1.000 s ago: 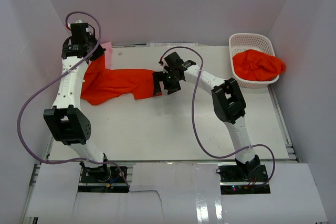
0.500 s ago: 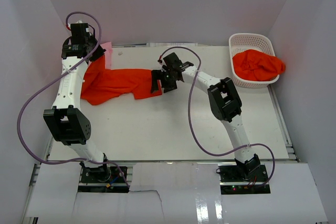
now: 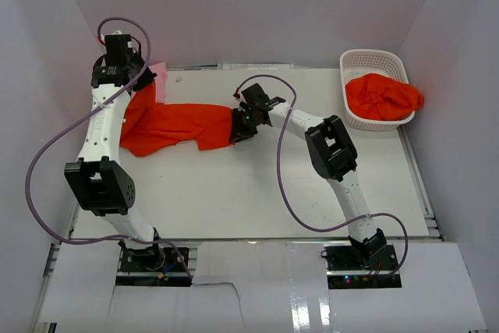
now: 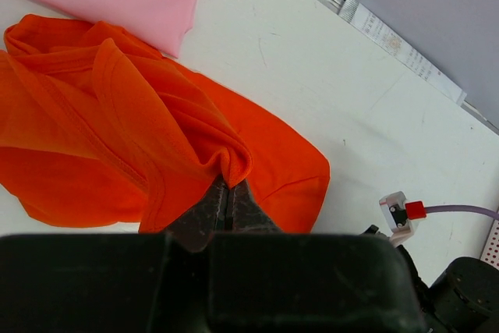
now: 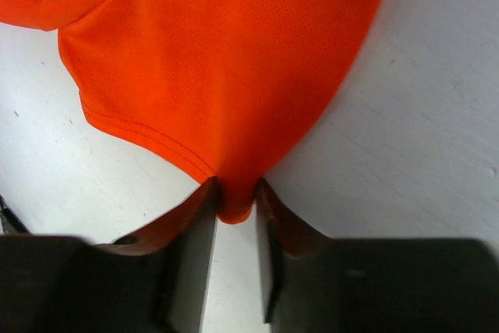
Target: Fold and stack the t-shirts
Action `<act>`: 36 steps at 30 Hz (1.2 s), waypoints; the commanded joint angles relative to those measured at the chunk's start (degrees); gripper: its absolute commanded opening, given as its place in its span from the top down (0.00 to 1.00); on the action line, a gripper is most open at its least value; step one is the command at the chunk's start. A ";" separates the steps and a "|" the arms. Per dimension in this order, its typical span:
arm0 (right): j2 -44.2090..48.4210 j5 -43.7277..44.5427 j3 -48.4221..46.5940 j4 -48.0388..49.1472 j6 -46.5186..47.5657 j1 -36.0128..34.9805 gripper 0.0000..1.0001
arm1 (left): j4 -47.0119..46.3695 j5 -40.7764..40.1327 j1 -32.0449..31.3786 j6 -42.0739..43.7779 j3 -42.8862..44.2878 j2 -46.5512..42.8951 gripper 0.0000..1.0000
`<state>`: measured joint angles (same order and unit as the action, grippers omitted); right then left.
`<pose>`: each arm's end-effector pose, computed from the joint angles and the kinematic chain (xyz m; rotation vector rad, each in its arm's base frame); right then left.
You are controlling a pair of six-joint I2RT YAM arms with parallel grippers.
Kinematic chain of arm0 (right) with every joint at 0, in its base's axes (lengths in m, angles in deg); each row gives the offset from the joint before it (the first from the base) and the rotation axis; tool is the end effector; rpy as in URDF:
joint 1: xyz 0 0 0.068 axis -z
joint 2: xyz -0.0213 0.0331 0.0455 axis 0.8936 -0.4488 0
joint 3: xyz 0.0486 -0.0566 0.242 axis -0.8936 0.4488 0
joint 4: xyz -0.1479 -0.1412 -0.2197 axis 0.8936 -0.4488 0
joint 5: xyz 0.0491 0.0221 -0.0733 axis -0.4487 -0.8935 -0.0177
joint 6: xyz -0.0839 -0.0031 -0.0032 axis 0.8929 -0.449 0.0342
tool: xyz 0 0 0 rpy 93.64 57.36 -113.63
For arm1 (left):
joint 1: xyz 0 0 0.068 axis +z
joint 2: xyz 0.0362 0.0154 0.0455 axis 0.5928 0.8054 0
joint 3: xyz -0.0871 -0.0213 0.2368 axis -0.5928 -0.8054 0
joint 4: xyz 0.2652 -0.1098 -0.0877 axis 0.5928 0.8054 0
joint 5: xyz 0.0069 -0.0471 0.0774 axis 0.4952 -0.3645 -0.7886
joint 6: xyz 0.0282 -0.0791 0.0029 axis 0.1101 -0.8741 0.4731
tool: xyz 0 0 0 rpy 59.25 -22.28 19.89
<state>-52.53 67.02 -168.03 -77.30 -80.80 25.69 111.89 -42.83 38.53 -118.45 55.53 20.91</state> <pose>0.4321 0.3665 0.0937 -0.4700 2.5602 0.8896 0.4435 0.0209 0.3479 -0.6446 2.1694 -0.1923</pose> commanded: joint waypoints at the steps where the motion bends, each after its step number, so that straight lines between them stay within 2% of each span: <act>1: -0.23 -0.43 2.24 -0.18 0.15 -0.50 0.71 | -0.06 -0.99 0.11 0.43 0.91 -3.74 1.00; 2: 0.21 -0.60 2.51 0.00 0.06 -0.50 0.79 | 0.03 -0.99 0.11 0.51 0.73 -3.74 1.00; 3: 0.65 -0.69 2.60 -0.09 -0.03 -0.50 0.92 | -0.06 -0.99 0.11 0.43 0.73 -3.74 1.00; 10: 10.48 -1.93 3.65 -2.63 0.14 -0.50 0.92 | -0.41 -1.26 0.20 1.13 -0.41 -3.82 1.00; 17: 28.32 1.06 7.69 -7.82 1.29 -0.50 0.92 | -1.81 -0.38 0.11 1.83 -2.17 -3.74 1.00; 19: 32.62 2.38 7.96 -9.22 1.46 -0.06 0.92 | -2.69 1.02 0.11 2.01 -3.75 -4.17 0.96; 20: 33.86 2.64 7.62 -9.75 1.55 0.12 0.92 | -3.83 1.72 0.11 2.27 -4.27 -4.44 0.93; 21: 34.83 2.82 7.00 -10.19 1.55 0.73 0.92 | -4.27 3.04 0.11 2.53 -5.41 -4.70 0.84; 24: 37.13 3.88 1.48 -13.62 2.08 1.87 0.92 | -5.25 5.94 0.11 3.33 -6.30 -4.88 0.67; 27: 36.08 4.14 -7.31 -18.10 2.60 2.75 0.92 | -5.42 7.70 0.20 3.41 -7.53 -5.23 0.39; 29: 34.33 4.14 -14.58 -21.26 2.78 3.54 0.92 | -5.95 8.84 0.20 3.68 -8.41 -5.58 0.28; 31: 33.09 3.79 -19.00 -23.19 2.70 4.25 0.92 | -7.08 14.36 0.11 4.20 -9.72 -5.76 0.23; 33: 31.60 2.83 -23.13 -23.29 2.26 5.56 0.92 | -8.40 20.33 -0.24 4.29 -11.56 -6.20 0.22; 34: 31.24 2.13 -23.76 -22.60 2.17 6.09 0.92 | -10.15 25.32 -0.68 4.55 -14.01 -7.15 0.21; 36: 30.98 1.59 -23.51 -21.37 1.73 7.85 0.92 | -13.66 28.96 -3.73 6.05 -16.66 -8.56 0.21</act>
<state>-20.88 69.91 -189.25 -98.04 -79.07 31.61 103.52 -25.00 38.01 -114.47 41.70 17.22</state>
